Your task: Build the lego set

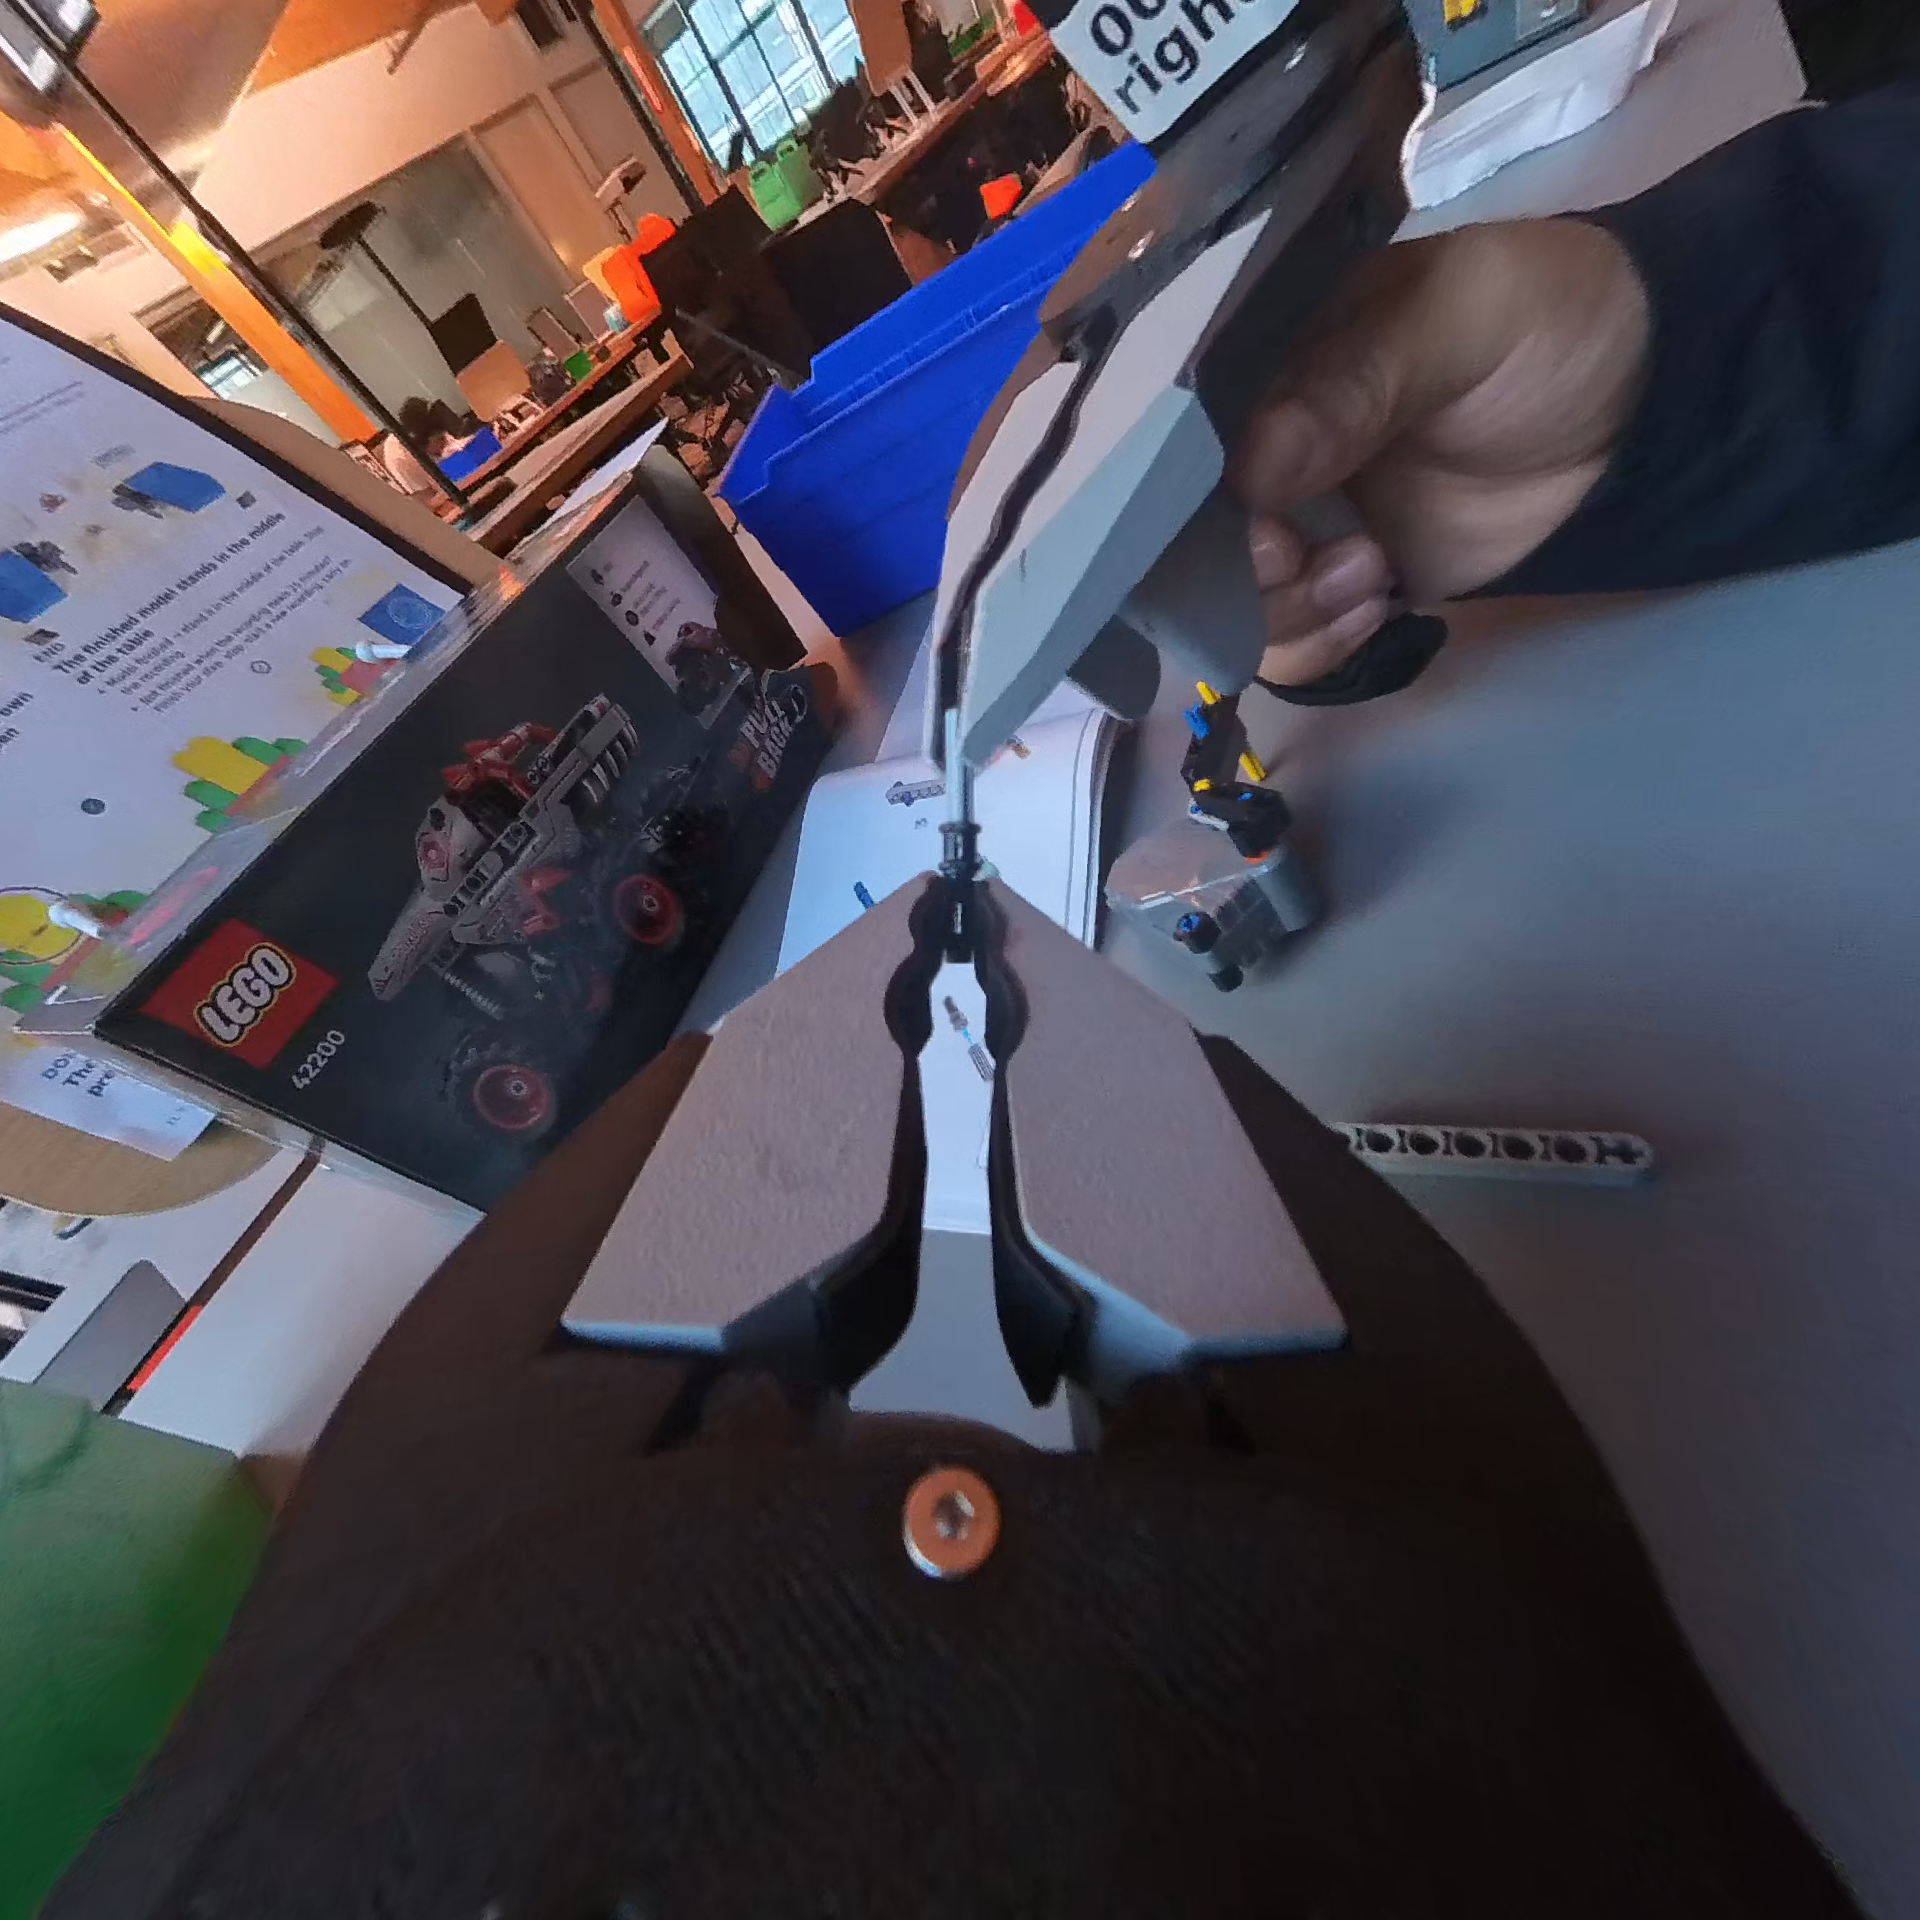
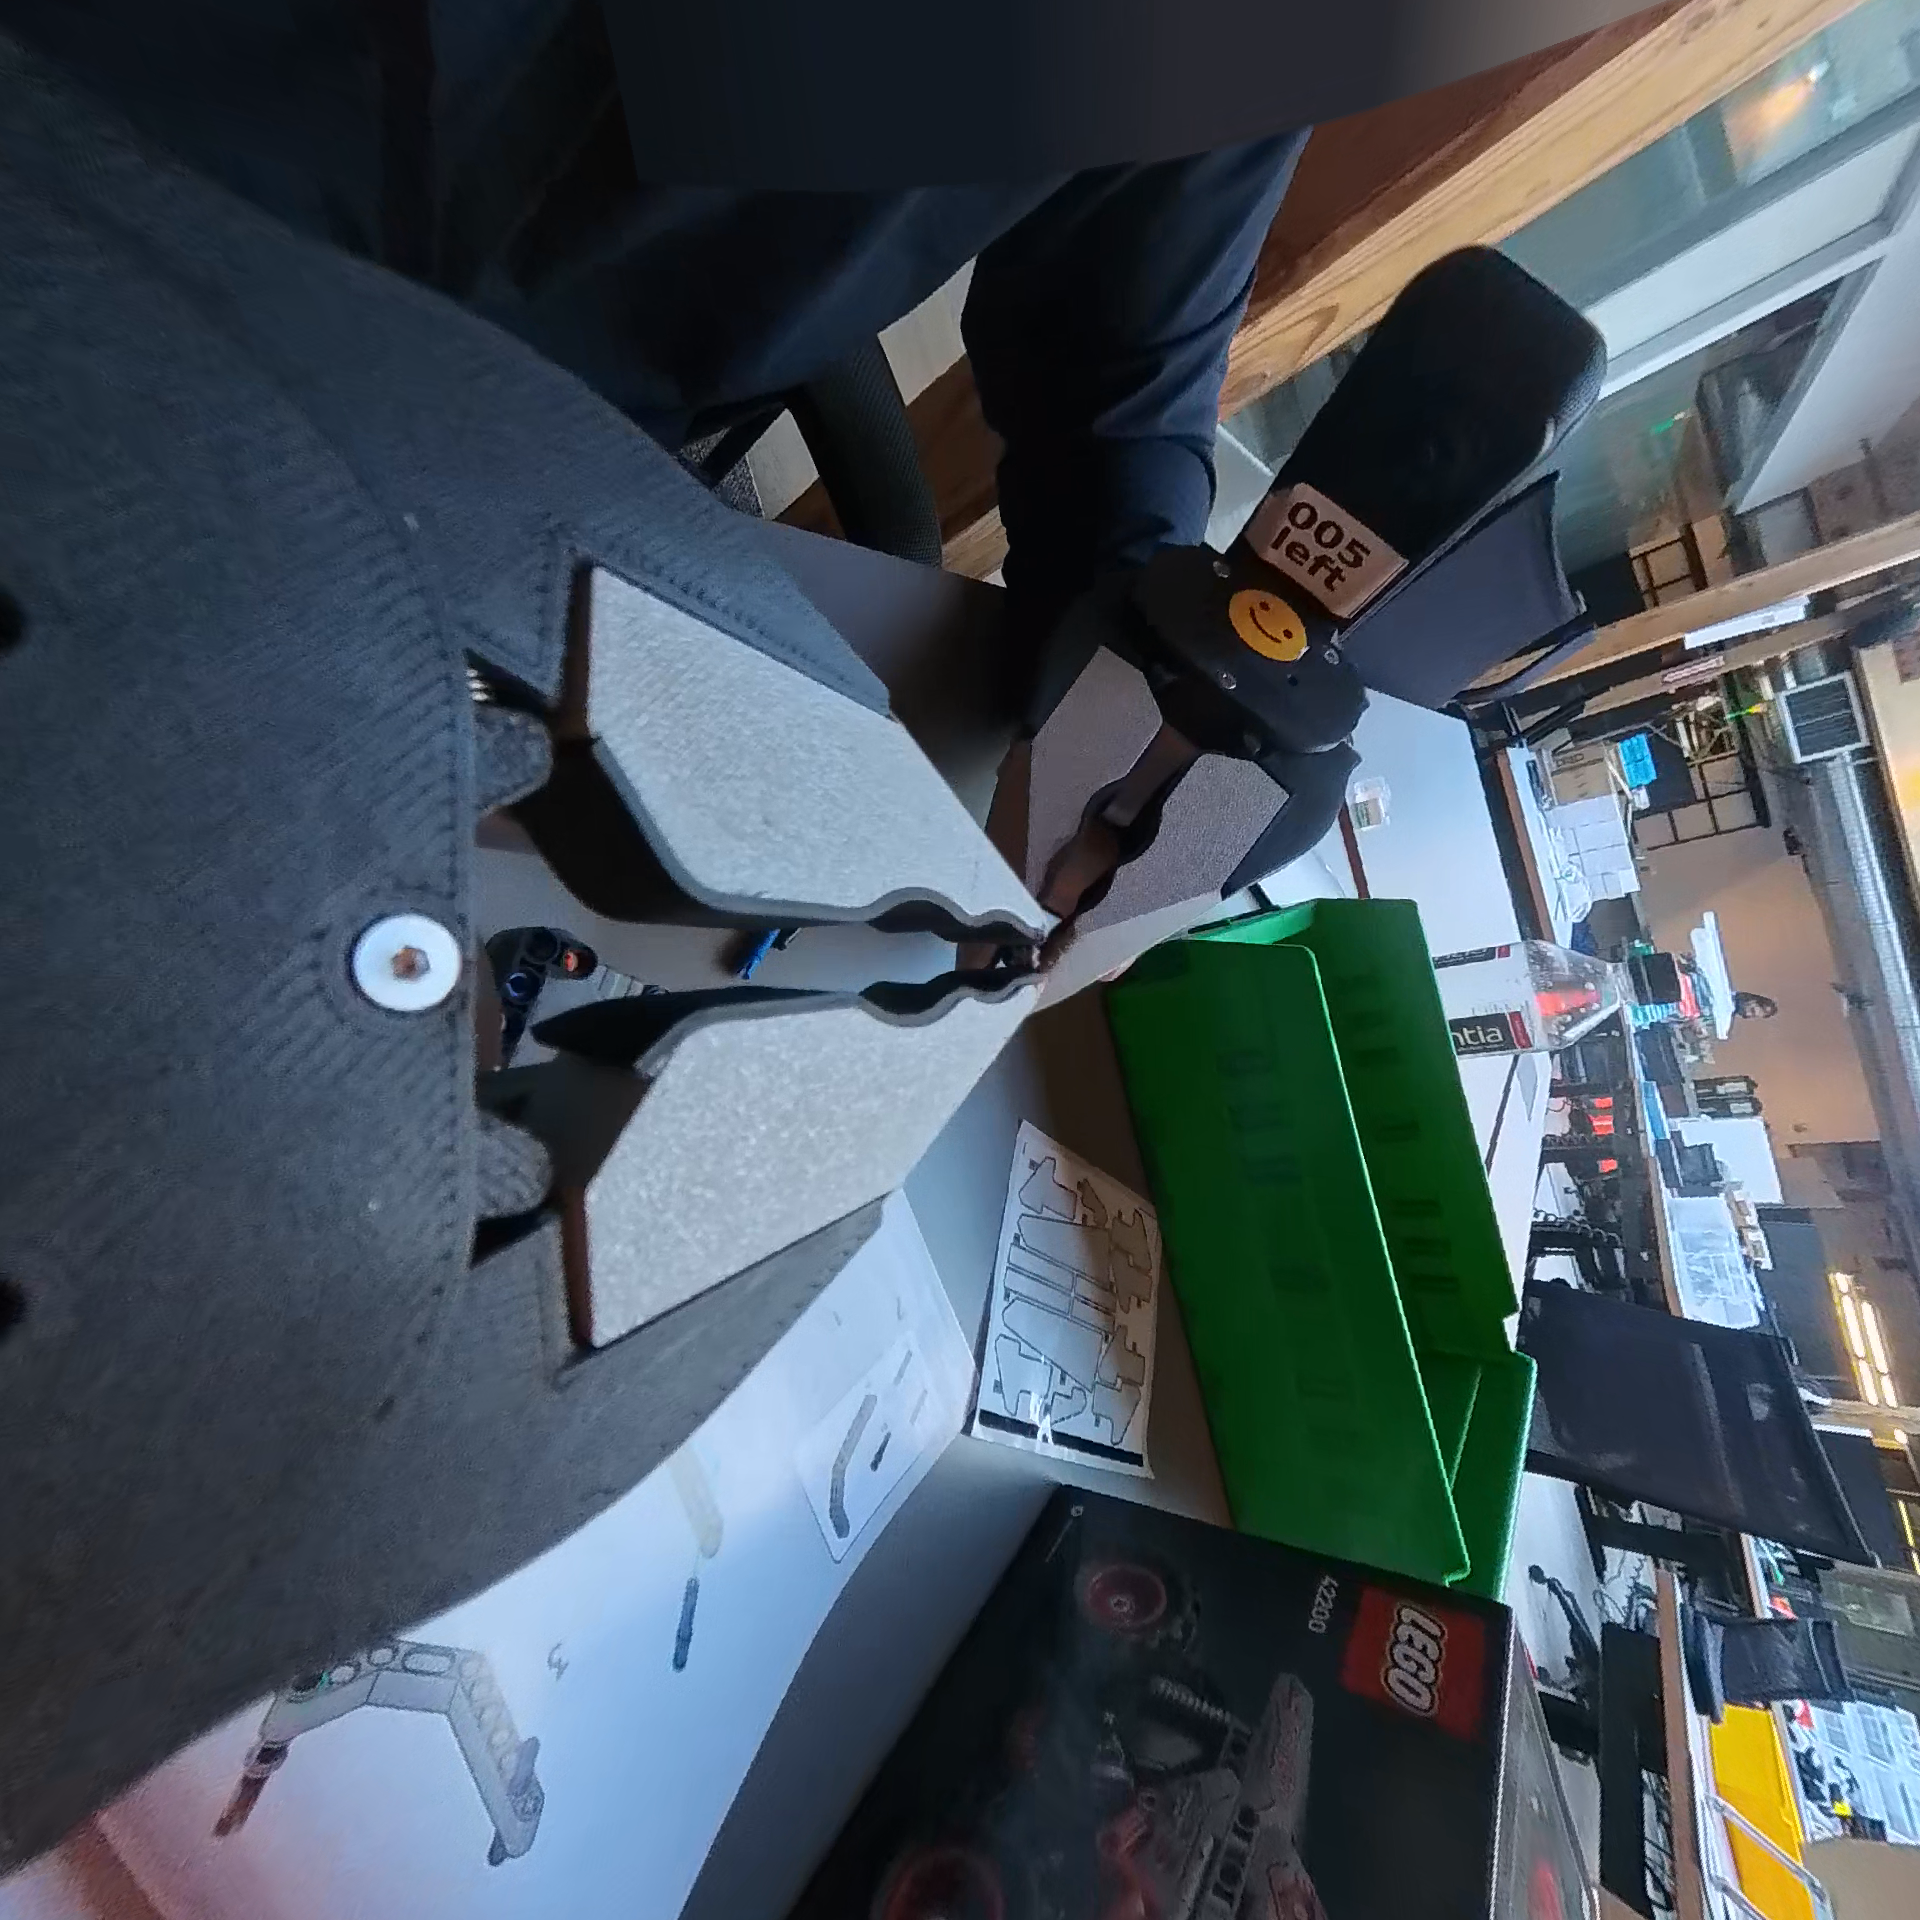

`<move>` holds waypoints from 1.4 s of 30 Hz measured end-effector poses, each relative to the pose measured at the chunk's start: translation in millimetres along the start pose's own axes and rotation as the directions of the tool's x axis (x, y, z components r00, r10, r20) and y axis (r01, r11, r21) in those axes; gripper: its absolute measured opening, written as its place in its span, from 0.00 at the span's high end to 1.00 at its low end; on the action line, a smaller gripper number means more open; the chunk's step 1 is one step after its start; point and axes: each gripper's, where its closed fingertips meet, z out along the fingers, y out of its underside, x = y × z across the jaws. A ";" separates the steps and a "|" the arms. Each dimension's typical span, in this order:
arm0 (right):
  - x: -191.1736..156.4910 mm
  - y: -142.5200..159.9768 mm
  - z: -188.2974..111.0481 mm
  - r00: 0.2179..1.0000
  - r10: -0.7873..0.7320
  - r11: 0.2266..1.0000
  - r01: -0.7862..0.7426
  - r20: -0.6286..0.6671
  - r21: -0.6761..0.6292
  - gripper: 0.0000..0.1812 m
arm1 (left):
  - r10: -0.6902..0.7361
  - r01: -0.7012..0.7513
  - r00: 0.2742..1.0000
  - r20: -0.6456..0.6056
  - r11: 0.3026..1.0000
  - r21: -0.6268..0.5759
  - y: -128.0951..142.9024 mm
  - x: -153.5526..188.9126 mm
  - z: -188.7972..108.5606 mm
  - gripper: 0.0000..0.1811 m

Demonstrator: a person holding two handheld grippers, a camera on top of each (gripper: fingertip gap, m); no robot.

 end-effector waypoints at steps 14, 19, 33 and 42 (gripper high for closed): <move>11.2 32.3 2.4 0.994 -0.088 0.971 0.070 -0.070 -0.227 0.96 | 0.398 -0.376 0.914 0.082 0.905 -0.201 28.0 -8.5 2.1 0.99; 10.7 36.3 3.3 0.993 -0.094 0.966 0.075 -0.066 -0.249 0.95 | 0.462 -0.443 0.886 0.048 0.872 -0.211 31.1 1.7 4.6 0.99; 10.9 51.9 5.9 0.993 -0.101 0.945 0.077 -0.062 -0.317 0.99 | 0.422 -0.408 0.907 0.001 0.877 -0.255 42.7 10.0 6.9 0.99; 5.7 58.5 7.8 0.991 -0.126 0.929 0.102 -0.045 -0.355 1.00 | 0.423 -0.417 0.906 -0.033 0.874 -0.250 45.9 17.9 3.3 1.00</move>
